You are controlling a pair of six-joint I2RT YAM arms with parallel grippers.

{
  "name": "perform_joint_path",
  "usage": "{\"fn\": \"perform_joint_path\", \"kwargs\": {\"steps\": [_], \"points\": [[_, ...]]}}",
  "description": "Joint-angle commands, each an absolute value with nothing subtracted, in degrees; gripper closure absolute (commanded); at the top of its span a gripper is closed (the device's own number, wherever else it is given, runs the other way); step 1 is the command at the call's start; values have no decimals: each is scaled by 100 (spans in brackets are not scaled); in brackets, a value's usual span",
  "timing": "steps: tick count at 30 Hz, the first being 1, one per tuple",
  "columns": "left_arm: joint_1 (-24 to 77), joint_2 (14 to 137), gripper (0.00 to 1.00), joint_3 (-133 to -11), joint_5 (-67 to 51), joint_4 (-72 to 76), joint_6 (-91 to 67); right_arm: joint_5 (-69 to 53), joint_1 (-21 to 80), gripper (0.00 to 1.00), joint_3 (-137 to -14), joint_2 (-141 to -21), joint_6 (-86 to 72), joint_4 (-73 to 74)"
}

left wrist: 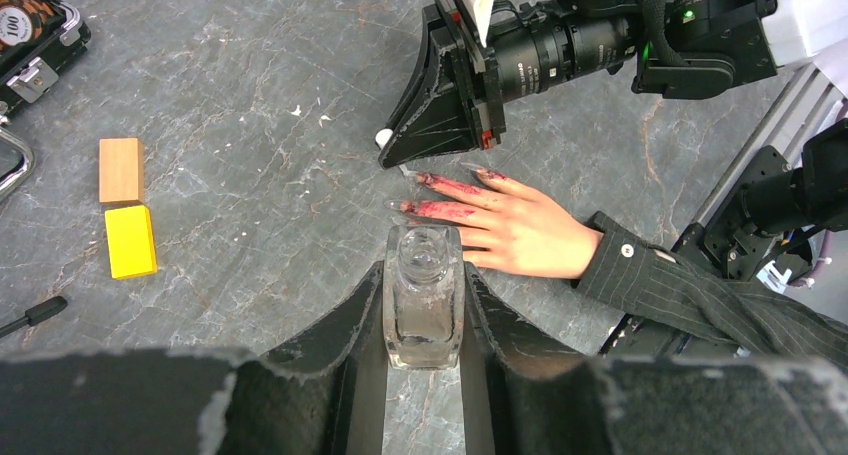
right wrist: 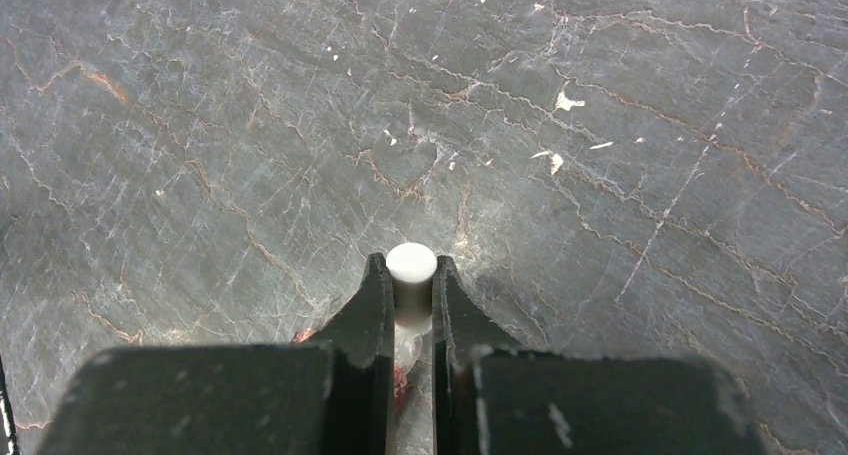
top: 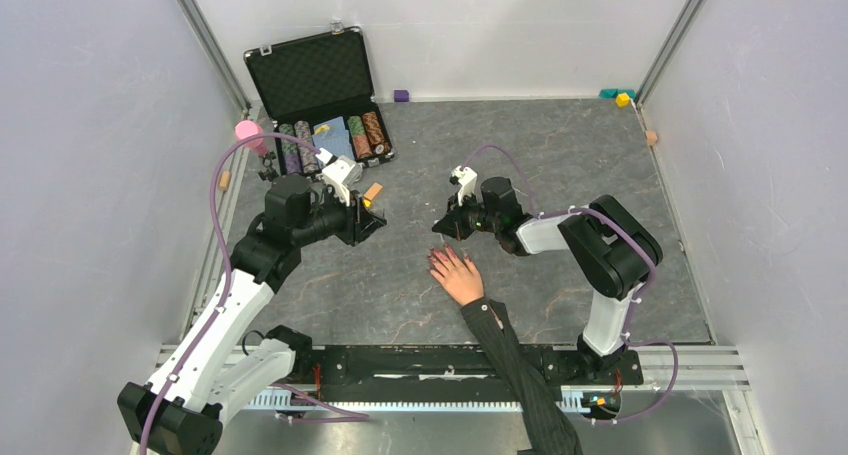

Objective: Paint the nails
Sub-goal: Paint the nail polish on the nail.

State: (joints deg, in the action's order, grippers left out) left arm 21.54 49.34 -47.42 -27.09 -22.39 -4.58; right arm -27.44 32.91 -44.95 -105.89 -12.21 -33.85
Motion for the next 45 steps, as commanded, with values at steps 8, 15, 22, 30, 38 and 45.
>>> {"fn": "perform_joint_path", "kwargs": {"steps": [8, 15, 22, 30, 38, 45], "points": [[2117, 4843, 98, -4748, -2681, -2136, -246, -2751, 3313, 100, -4691, -10661, -1225, -3652], [2117, 4842, 98, -4746, -2665, -2145, -240, -2657, 3313, 100, -4769, -10714, -1256, -3722], [2118, 4822, 98, -4746, -2646, -2152, -230, -2542, 3312, 100, -4842, -10701, -1310, -3787], [2118, 4805, 98, -4746, -2654, -2153, -237, -2523, 3313, 100, -4726, -10331, -1218, -3571], [2118, 4807, 98, -4746, -2689, -2137, -268, -2555, 3331, 100, -4500, -9916, -982, -3084], [2118, 4802, 98, -4737, -2725, -2126, -290, -2523, 3416, 100, -4368, -9838, -859, -2865]]}}
